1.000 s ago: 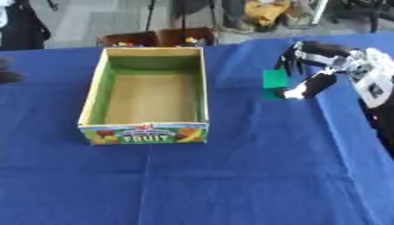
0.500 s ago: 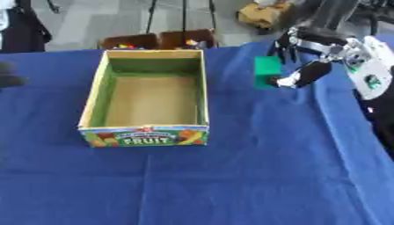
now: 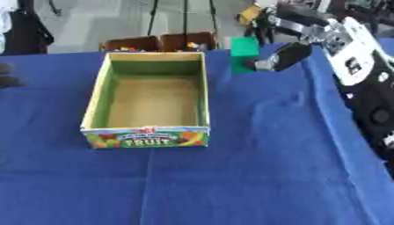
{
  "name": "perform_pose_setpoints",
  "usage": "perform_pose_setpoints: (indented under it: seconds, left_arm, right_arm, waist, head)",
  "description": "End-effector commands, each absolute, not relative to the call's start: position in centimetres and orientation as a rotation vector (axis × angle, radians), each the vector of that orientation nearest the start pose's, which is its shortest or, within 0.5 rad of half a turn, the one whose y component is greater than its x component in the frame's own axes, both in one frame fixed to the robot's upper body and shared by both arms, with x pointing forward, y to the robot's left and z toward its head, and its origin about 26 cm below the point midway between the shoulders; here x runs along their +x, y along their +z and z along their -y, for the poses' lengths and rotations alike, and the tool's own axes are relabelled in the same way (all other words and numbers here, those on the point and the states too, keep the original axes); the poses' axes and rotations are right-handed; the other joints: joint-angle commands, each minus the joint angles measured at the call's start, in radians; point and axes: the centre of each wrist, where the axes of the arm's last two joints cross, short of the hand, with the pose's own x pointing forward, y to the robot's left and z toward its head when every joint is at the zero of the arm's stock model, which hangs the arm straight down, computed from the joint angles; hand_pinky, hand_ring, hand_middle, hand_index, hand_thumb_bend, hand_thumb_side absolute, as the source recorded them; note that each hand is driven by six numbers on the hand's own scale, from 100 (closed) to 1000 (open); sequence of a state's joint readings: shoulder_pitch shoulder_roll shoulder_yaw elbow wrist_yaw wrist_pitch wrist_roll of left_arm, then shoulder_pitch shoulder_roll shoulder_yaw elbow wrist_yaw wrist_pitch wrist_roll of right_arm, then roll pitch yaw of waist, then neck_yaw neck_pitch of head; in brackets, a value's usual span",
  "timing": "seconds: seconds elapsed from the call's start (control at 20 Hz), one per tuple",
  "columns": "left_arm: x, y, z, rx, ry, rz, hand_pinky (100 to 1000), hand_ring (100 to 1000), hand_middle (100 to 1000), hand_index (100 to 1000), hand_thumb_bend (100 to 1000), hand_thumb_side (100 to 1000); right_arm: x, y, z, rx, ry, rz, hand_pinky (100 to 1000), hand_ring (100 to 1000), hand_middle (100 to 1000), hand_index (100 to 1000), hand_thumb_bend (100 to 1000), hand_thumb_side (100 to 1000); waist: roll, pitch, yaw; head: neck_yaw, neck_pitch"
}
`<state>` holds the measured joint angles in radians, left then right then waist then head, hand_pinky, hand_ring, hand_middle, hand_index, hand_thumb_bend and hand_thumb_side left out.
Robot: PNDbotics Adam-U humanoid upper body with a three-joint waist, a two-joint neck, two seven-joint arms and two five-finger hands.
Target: Pick up objects on the table and place them in the box.
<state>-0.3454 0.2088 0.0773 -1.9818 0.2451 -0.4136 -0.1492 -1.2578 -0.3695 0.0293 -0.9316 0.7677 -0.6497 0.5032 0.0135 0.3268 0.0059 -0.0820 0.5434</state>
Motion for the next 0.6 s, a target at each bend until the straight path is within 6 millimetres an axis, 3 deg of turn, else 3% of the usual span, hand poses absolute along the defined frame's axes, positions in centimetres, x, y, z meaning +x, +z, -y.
perform_pose_setpoints:
  seconds: [0.05,0.35,0.6]
  left_arm:
    - [30.5,21.2,-25.4,0.323,0.353,-3.483,669,722,861,964,100,1000]
    - [30.5,21.3,-25.3,0.348,0.358,-3.483,669,721,862,964,100,1000]
    - [30.5,21.4,-25.1,0.365,0.356,-3.478,669,721,862,964,100,1000]
  right_arm:
    - [47.9,36.4,19.0,0.804,-2.215,-2.349,386,506,366,469,199,531]
    - [47.2,36.9,14.2,0.692,-2.148,-2.408,377,495,354,457,223,538]
    - [46.8,35.3,11.2,0.6,-2.187,-2.428,373,489,349,454,212,529]
  waist:
    - [-0.004,-0.029,0.007]
    - [-0.013,-0.032,0.027]
    - [-0.013,-0.029,0.044]
  head:
    - [-0.01,-0.016]
    - [-0.024,-0.026]
    - [-0.035,-0.032]
